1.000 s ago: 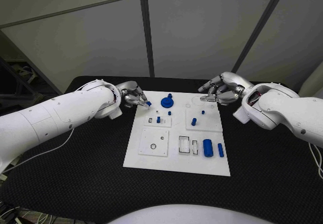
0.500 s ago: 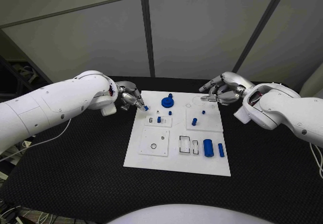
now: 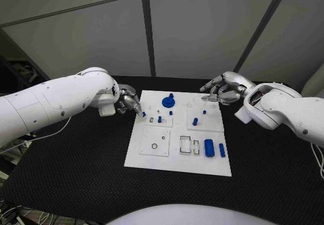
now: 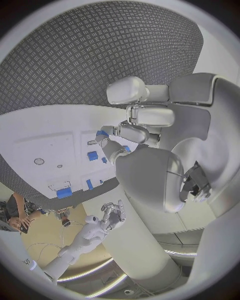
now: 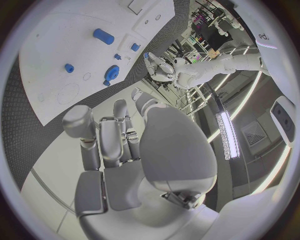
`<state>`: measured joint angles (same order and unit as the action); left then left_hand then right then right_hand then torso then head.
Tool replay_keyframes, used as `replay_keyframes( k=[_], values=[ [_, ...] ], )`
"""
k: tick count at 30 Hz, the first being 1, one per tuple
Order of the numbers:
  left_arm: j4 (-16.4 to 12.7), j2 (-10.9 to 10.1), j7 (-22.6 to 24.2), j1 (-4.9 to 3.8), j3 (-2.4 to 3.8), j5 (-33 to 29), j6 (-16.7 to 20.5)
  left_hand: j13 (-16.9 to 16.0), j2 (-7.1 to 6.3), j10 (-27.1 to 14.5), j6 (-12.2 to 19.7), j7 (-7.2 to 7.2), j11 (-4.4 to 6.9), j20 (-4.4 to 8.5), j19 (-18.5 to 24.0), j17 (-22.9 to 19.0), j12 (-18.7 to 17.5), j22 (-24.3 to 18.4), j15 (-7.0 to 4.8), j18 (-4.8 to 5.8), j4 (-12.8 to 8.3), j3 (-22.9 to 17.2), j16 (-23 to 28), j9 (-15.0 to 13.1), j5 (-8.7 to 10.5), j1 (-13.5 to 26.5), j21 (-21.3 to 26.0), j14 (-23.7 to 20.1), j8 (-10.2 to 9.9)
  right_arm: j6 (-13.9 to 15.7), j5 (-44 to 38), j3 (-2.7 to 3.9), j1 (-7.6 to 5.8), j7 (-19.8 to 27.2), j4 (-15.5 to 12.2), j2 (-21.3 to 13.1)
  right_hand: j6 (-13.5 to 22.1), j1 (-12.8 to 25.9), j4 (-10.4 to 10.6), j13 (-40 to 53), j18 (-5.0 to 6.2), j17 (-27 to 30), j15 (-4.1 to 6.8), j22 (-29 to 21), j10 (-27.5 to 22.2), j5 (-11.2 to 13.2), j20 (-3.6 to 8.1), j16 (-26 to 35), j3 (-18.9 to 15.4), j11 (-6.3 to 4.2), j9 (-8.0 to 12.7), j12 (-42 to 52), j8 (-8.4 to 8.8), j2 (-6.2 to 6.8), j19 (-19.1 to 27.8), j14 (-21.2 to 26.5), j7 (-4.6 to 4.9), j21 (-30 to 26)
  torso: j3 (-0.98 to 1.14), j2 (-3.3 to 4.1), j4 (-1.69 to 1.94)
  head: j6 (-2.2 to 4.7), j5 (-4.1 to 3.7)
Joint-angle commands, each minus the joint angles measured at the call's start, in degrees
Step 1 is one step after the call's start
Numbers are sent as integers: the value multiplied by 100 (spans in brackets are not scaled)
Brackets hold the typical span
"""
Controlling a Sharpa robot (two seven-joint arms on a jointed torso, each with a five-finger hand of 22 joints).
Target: Assemble the parts on the task board
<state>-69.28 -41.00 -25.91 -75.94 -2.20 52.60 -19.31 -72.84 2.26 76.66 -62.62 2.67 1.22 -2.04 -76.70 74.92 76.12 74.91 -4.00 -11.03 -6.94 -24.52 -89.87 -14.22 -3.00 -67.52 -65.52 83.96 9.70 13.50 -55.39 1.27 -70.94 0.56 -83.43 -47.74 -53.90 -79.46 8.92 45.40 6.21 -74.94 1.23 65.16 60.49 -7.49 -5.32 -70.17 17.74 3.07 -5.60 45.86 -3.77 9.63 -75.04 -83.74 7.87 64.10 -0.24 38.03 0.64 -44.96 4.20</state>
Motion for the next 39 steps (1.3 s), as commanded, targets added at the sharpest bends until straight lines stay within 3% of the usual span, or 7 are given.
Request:
replay_keyframes(
  k=[1, 5, 9, 16, 24, 31, 39],
  values=[
    [-15, 57, -457, -48, -52, -179, -206, -36, 77, 80, 38, -33, 21, 7, -82, 1508, 68, 59, -52, 556, 475, -475, -13, -2392, 21, 37, -88, 604, 921, 29, -13, 4, -12, 20, -2, 9, 27, 3, 16, -3, -7, -132, -9, 6, 2, -28, 14, 25, 26, 1, 2, 23, -1, -23, 19, -88, 0, 15, -1, 6, -2, -10, -3],
    [-2, 155, -663, -100, -139, -234, -266, -68, 125, 139, 106, -42, 33, 26, -206, 1508, 124, 186, -70, 598, 501, -465, -13, -2573, 21, 104, -285, 604, 967, 32, -13, 4, -12, 19, -1, 12, 23, -3, 16, -8, -8, -132, -9, 13, 5, -31, 14, 27, 33, -1, 0, 25, -3, -27, 16, -90, -1, 20, -4, 9, -4, -20, -1],
    [-6, 244, -800, -149, -187, -298, -384, -132, 178, 203, 156, -46, 35, 34, -285, 1508, 196, 274, -73, 628, 600, -427, -13, -2759, 20, 209, -415, 604, 1023, 34, -13, 4, -12, 17, -1, 15, 22, -3, 16, -8, -8, -132, -9, 13, 5, -31, 14, 27, 33, -1, 0, 25, -3, -27, 16, -90, -1, 20, 1, 9, -9, -30, -8],
    [-30, 319, -907, -268, -210, -372, -542, -202, 200, 255, 190, -79, 61, 49, -293, 1508, 276, 297, -93, 629, 636, -414, -13, -3077, 20, 236, -427, 604, 1148, 41, -13, 4, -12, 13, 3, 21, 22, -3, 16, -8, -8, -132, -9, 13, 5, -31, 14, 27, 33, -1, 0, 25, -3, -27, 16, -90, -1, 20, -2, 6, 1, -43, -15],
    [-29, 383, -1067, -420, -219, -360, -890, -178, 66, 237, 250, -108, 86, 65, -277, 1508, 287, 304, -108, 622, 516, -535, -13, -3550, -177, 189, -395, 604, 1285, 47, -13, 4, -12, 12, 11, 35, 22, -3, 16, -8, -8, -132, -9, 13, 5, -31, 14, 27, 33, -1, 0, 25, -3, -27, 16, -90, -1, 20, 0, 10, 2, -56, -12],
    [24, 521, -1101, -488, -292, -355, -1021, -161, 25, 234, 248, -117, 94, 66, -263, 1508, 295, 309, -110, 620, 578, -524, -13, -3769, 12, 273, -374, 604, 1311, 50, -13, 4, -12, 11, 12, 46, 20, -2, 20, -11, -8, -134, -10, 16, 7, -33, 14, 25, 36, -1, 0, 25, -4, -30, 15, -92, -1, 22, -2, 10, 0, -61, -5],
    [258, 744, -1203, -513, -338, -353, -1056, -148, 51, 227, 245, -130, 103, 76, -245, 1508, 298, 303, -122, 614, 715, -454, -13, -3900, 22, 377, -342, 604, 1320, 56, -13, 4, -12, 8, 4, 50, 20, -2, 20, -11, -8, -134, -10, 16, 7, -33, 14, 25, 36, -1, 0, 25, -4, -30, 15, -92, -1, 22, 1, 9, 1, -72, -5]
  ],
)
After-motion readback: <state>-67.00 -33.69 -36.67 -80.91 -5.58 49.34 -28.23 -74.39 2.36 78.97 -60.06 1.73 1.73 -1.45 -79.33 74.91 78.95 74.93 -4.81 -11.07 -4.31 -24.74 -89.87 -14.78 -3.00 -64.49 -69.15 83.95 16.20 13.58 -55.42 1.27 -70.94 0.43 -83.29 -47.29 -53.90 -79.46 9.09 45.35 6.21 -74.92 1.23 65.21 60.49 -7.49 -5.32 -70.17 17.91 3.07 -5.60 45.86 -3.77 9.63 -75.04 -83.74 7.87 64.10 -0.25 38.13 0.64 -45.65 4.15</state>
